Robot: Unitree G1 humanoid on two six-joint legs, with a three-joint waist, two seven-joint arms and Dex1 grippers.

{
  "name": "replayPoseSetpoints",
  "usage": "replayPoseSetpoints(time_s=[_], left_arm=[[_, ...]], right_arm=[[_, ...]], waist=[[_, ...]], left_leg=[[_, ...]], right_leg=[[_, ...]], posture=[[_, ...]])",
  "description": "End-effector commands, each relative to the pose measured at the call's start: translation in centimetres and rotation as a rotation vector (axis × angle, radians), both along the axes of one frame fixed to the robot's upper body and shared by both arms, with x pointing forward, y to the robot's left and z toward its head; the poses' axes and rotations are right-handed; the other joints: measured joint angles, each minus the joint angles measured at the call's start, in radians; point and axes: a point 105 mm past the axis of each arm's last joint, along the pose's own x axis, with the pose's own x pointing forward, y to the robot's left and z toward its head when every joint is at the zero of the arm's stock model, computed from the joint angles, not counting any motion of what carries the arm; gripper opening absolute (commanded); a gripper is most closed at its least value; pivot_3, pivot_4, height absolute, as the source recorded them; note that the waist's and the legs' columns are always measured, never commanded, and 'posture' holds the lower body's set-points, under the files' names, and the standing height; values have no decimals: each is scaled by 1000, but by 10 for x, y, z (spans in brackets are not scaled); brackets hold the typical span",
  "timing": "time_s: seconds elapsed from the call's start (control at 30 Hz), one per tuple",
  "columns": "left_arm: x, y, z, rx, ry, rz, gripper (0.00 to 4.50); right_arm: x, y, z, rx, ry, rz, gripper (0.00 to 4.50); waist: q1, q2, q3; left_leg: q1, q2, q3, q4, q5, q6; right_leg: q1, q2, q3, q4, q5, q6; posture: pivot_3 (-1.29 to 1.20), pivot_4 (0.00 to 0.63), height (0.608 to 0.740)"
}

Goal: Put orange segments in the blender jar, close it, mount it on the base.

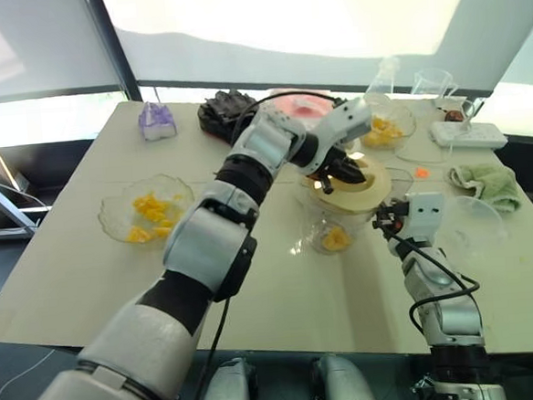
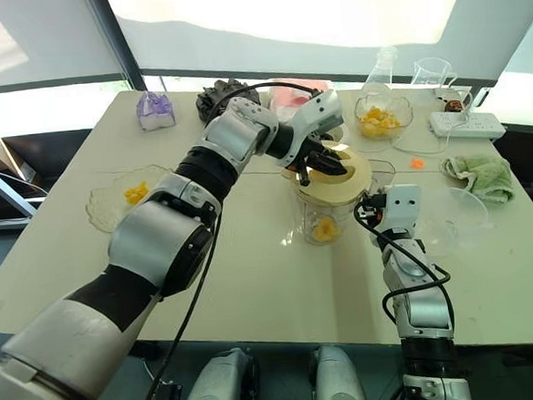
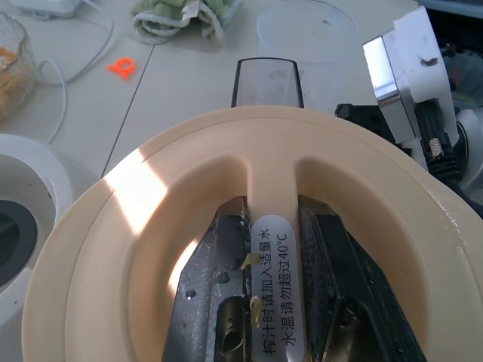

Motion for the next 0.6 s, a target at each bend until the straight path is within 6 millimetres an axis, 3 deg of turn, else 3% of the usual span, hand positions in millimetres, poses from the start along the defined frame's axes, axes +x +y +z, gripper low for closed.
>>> replayPoseSetpoints(time_s=[0.03, 0.2, 0.6], left_arm=[[0, 15, -71, 156, 124, 146, 271], [4, 26, -69, 303, -147, -59, 271], [-1, 35, -67, 401, -204, -176, 271]], right_arm=[[4, 19, 34, -24, -143, 66, 822], [-5, 27, 30, -102, -142, 151, 822], [-13, 15, 22, -144, -118, 153, 822]], waist=[[1, 0, 0], [-1, 2, -2], [-26, 3, -2]], left_leg=[[0, 0, 0, 0, 0, 0], [1, 0, -2, -1, 0, 0], [0, 1, -6, -5, -3, -4]], right_leg=[[0, 0, 0, 0, 0, 0], [3, -2, -2, -4, 0, 1], [10, -4, -4, -18, -1, 2]], posture=[[0, 150, 740], [0, 150, 740], [0, 150, 740]])
